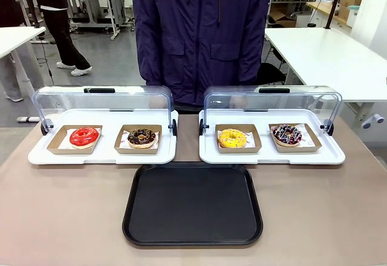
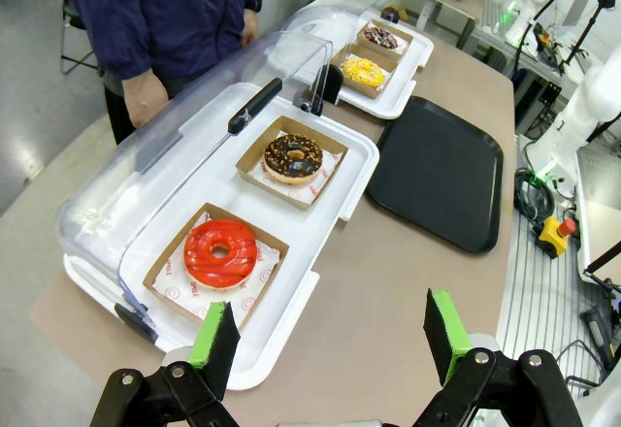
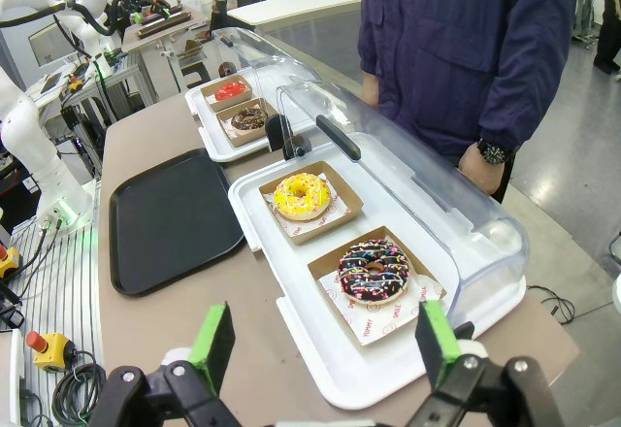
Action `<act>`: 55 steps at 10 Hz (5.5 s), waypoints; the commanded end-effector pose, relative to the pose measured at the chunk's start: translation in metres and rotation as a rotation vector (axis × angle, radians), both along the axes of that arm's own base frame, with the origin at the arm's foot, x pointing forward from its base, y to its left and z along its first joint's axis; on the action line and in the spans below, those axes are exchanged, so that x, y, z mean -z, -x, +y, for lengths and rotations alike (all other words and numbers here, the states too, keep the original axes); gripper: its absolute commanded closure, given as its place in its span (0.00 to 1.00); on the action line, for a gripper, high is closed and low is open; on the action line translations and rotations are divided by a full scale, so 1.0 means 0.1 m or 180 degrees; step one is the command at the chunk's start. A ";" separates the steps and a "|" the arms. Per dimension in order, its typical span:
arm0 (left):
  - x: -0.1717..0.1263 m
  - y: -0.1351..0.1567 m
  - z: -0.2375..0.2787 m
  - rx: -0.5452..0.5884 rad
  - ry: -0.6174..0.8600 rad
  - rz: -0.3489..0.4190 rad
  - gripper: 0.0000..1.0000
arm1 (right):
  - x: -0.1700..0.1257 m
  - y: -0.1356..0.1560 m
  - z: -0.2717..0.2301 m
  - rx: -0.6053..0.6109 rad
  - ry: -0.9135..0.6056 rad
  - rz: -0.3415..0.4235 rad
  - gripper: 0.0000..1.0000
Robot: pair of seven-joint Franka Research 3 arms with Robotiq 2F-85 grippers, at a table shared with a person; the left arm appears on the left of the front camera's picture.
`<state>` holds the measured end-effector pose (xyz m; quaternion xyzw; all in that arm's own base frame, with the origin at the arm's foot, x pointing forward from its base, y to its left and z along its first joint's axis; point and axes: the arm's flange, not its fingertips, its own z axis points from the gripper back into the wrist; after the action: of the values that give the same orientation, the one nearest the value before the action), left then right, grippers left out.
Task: Move the fourth donut from the left to the tray.
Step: Pick up the Paper togo box containing the Donut indicated by the person and place it on the Handle tray.
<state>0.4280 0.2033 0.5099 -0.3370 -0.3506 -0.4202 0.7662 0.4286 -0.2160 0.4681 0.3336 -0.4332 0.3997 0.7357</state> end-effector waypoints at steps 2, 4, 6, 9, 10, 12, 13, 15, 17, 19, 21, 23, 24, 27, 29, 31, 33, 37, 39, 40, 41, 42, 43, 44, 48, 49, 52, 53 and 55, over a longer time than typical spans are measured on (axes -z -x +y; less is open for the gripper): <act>-0.01 0.04 -0.01 0.0006 0.0016 -0.0040 0.00 | -0.01 0.00 0.01 -0.0019 -0.0016 -0.0033 0.00; -0.01 0.04 -0.01 0.0006 0.0016 -0.0040 0.00 | -0.01 0.00 0.01 -0.0019 -0.0016 -0.0033 0.00; -0.01 0.04 -0.01 0.0006 0.0016 -0.0040 0.00 | -0.01 0.00 0.01 -0.0019 -0.0016 -0.0033 0.00; -0.01 0.04 -0.01 0.0006 0.0016 -0.0040 0.00 | -0.01 0.00 0.01 -0.0019 -0.0016 -0.0033 0.00; -0.01 0.04 -0.01 0.0006 0.0016 -0.0040 0.00 | -0.01 0.00 0.01 -0.0019 -0.0016 -0.0033 0.00; -0.01 0.04 -0.01 0.0006 0.0016 -0.0040 0.00 | -0.01 0.00 0.01 -0.0019 -0.0016 -0.0033 0.00; -0.01 0.04 -0.01 0.0006 0.0016 -0.0040 0.00 | -0.01 0.00 0.01 -0.0019 -0.0016 -0.0033 0.00; -0.01 0.04 -0.01 0.0006 0.0016 -0.0040 0.00 | -0.01 0.00 0.01 -0.0019 -0.0016 -0.0033 0.00; -0.01 0.04 -0.01 0.0006 0.0016 -0.0040 0.00 | -0.01 0.00 0.01 -0.0019 -0.0016 -0.0033 0.00; -0.01 0.04 -0.01 0.0006 0.0016 -0.0040 0.00 | -0.01 0.00 0.01 -0.0019 -0.0016 -0.0033 0.00; -0.01 0.04 -0.01 0.0006 0.0016 -0.0040 0.00 | -0.01 0.00 0.01 -0.0019 -0.0016 -0.0033 0.00; -0.01 0.04 -0.01 0.0006 0.0016 -0.0040 0.00 | -0.01 0.00 0.01 -0.0019 -0.0016 -0.0033 0.00; -0.01 0.04 -0.01 0.0006 0.0016 -0.0040 0.00 | -0.01 0.00 0.01 -0.0019 -0.0016 -0.0033 0.00; -0.01 0.04 -0.01 0.0006 0.0016 -0.0040 0.00 | -0.01 0.00 0.01 -0.0019 -0.0016 -0.0033 0.00; -0.01 0.04 -0.01 0.0006 0.0016 -0.0040 0.00 | -0.01 0.00 0.01 -0.0019 -0.0016 -0.0033 0.00; -0.01 0.04 -0.01 0.0006 0.0016 -0.0040 0.00 | -0.01 0.00 0.01 -0.0019 -0.0016 -0.0033 0.00; -0.01 0.04 -0.01 0.0006 0.0016 -0.0040 0.00 | -0.01 0.00 0.01 -0.0019 -0.0016 -0.0033 0.00; -0.01 0.04 -0.01 0.0006 0.0016 -0.0040 0.00 | -0.01 0.00 0.01 -0.0019 -0.0016 -0.0033 0.00; -0.01 0.04 -0.01 0.0006 0.0016 -0.0040 0.00 | -0.01 0.00 0.01 -0.0019 -0.0016 -0.0033 0.00; -0.01 0.04 -0.01 0.0006 0.0016 -0.0040 0.00 | -0.01 0.00 0.01 -0.0019 -0.0016 -0.0033 0.00; -0.01 0.04 -0.01 0.0006 0.0016 -0.0040 0.00 | -0.01 0.00 0.01 -0.0019 -0.0016 -0.0033 0.00; -0.01 0.04 -0.01 0.0006 0.0016 -0.0040 0.00 | -0.01 0.00 0.01 -0.0019 -0.0016 -0.0033 0.00; -0.01 0.04 -0.01 0.0006 0.0016 -0.0040 0.00 | -0.01 0.00 0.01 -0.0019 -0.0016 -0.0033 0.00; -0.01 0.04 -0.01 0.0006 0.0016 -0.0040 0.00 | -0.01 0.00 0.01 -0.0019 -0.0016 -0.0033 0.00; -0.01 0.04 -0.01 0.0006 0.0016 -0.0040 0.00 | -0.01 0.00 0.01 -0.0019 -0.0016 -0.0033 0.00; -0.01 0.04 -0.01 0.0006 0.0016 -0.0040 0.00 | -0.01 0.00 0.01 -0.0019 -0.0016 -0.0033 0.00; -0.01 0.04 -0.01 0.0006 0.0016 -0.0040 0.00 | -0.01 0.00 0.01 -0.0019 -0.0016 -0.0033 0.00; -0.01 0.04 -0.01 0.0006 0.0016 -0.0040 0.00 | -0.01 0.00 0.01 -0.0019 -0.0016 -0.0033 0.00; -0.01 0.04 -0.01 0.0006 0.0016 -0.0040 0.00 | -0.01 0.00 0.01 -0.0019 -0.0016 -0.0033 0.00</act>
<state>0.4280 0.2033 0.5099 -0.3370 -0.3506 -0.4202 0.7662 0.4286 -0.2160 0.4681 0.3336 -0.4332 0.3997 0.7357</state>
